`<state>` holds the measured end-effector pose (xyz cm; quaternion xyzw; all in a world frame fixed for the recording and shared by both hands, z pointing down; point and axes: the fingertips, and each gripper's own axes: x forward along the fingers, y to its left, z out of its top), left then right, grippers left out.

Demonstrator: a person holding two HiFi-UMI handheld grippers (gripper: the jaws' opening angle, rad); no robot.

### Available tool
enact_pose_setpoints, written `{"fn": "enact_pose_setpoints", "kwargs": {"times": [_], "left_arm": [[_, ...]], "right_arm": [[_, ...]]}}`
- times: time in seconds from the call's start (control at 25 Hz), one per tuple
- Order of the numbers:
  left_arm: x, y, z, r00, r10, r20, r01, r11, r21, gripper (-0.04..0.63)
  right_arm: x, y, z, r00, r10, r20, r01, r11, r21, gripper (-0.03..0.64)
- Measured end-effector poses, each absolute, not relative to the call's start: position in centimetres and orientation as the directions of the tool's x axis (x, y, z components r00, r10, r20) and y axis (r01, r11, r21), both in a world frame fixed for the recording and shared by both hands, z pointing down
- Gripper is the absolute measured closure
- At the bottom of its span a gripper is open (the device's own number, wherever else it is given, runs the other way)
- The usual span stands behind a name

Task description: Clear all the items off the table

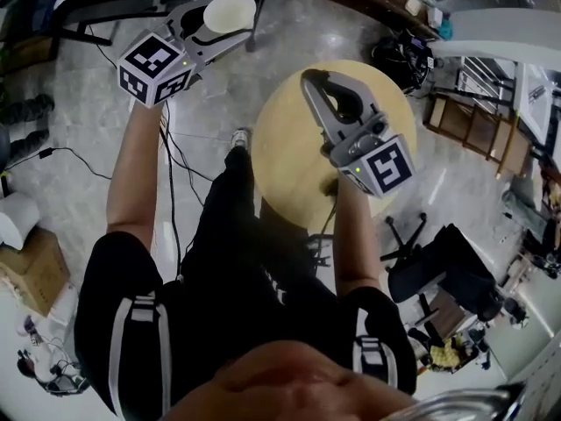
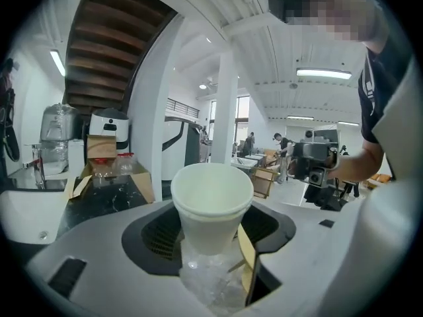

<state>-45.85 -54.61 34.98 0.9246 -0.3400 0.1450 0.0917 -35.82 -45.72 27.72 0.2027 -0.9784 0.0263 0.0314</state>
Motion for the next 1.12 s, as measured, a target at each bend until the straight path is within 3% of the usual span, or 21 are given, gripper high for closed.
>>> {"fn": "enact_pose_setpoints", "kwargs": {"times": [0.64,1.12], "left_arm": [[-51.6,-67.2,43.5,0.690,-0.602,0.401,-0.671,-0.740,0.043,0.302],[-51.9,-68.4,46.7,0.641,-0.624,0.448,-0.699,-0.716,0.003,0.287]], "right_arm": [[-42.3,-53.0,34.4,-0.914,-0.384,0.131,-0.401,0.903,-0.153,0.614],[-42.9,-53.1,36.1,-0.918,-0.362,0.162,-0.387,0.906,-0.170,0.614]]}}
